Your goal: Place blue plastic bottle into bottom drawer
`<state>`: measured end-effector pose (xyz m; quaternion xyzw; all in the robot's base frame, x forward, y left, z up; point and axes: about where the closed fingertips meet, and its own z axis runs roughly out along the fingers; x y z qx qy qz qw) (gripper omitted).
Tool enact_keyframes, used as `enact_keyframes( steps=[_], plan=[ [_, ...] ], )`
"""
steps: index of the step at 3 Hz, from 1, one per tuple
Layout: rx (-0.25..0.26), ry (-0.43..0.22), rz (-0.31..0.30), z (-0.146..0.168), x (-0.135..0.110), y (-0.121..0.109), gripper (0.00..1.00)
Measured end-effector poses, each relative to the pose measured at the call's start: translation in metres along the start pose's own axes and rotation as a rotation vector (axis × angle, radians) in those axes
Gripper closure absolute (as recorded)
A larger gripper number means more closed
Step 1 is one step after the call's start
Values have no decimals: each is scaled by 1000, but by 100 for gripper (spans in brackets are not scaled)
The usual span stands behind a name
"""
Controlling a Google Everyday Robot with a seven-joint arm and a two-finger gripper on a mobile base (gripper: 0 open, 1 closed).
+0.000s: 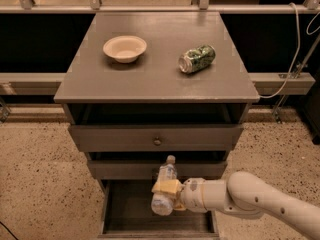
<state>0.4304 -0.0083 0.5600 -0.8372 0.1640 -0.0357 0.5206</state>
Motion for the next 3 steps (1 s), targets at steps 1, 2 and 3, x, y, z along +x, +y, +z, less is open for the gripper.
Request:
enact_keyframes(
  steps=[1, 2, 3],
  plan=[
    [-23, -48, -8, 7, -2, 3, 100],
    [12, -129, -132, 31, 13, 41, 100],
    [84, -221, -202, 68, 15, 93, 100]
  ],
)
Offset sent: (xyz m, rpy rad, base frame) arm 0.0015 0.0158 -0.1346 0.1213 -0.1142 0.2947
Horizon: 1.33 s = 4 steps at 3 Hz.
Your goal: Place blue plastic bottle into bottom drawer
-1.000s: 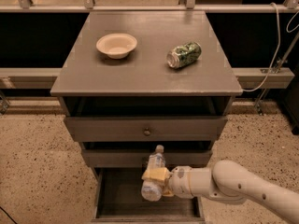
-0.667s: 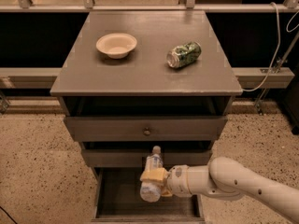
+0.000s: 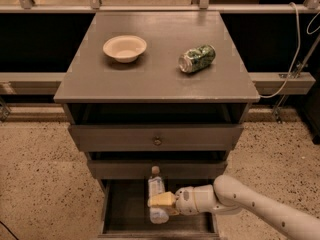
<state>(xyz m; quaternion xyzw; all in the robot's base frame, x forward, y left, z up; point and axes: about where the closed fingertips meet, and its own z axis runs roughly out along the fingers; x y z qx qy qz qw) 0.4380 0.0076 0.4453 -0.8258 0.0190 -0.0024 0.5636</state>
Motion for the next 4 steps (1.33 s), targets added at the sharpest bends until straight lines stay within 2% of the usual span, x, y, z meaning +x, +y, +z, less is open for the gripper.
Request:
enact_keyframes(
  steps=[1, 2, 3, 4],
  plan=[
    [0, 0, 0, 0, 0, 0, 100],
    [4, -10, 18, 8, -1, 22, 100],
    [3, -18, 34, 12, -6, 68, 100],
    [6, -19, 44, 14, -9, 101, 100]
  ],
)
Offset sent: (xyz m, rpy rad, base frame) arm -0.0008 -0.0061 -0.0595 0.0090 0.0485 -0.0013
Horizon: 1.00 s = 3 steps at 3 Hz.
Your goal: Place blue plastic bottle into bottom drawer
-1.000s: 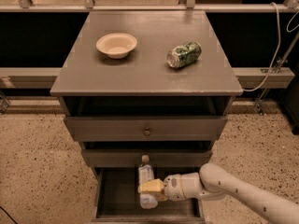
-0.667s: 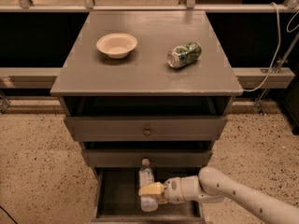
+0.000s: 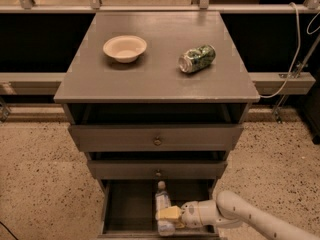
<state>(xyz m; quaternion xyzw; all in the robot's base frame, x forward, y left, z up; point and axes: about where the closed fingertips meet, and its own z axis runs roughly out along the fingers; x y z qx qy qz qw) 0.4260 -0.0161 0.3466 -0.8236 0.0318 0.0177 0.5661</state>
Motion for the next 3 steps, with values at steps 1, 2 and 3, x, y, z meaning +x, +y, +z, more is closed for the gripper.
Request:
enact_keyframes(
  steps=[1, 2, 3],
  plan=[
    [-2, 2, 12, 1, 1, 22, 100],
    [-16, 10, 11, 1, 9, 40, 100],
    [-55, 10, -2, 5, 30, 59, 100]
  ],
)
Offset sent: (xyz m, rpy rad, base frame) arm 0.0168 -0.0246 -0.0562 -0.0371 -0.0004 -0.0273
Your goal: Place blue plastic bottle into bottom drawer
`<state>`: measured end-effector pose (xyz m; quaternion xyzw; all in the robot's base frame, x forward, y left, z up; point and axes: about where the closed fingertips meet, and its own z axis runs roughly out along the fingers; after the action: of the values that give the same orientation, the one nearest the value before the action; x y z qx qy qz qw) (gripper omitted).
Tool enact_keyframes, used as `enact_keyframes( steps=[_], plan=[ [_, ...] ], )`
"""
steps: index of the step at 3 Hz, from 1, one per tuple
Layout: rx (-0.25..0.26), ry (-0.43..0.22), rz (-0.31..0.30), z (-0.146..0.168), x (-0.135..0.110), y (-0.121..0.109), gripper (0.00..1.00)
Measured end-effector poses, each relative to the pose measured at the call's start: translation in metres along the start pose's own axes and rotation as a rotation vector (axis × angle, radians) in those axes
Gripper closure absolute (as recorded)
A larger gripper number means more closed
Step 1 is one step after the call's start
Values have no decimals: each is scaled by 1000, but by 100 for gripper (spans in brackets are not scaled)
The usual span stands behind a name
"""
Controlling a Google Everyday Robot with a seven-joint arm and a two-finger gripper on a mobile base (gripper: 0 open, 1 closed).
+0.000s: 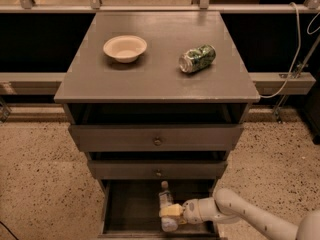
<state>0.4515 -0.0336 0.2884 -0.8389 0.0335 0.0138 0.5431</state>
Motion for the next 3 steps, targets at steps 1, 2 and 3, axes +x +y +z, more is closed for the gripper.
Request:
enact_keyframes(
  steps=[1, 2, 3],
  plan=[
    [-48, -10, -7, 8, 17, 15, 85],
    [-44, -14, -8, 10, 16, 13, 62],
    [-43, -18, -7, 13, 15, 13, 39]
  ],
)
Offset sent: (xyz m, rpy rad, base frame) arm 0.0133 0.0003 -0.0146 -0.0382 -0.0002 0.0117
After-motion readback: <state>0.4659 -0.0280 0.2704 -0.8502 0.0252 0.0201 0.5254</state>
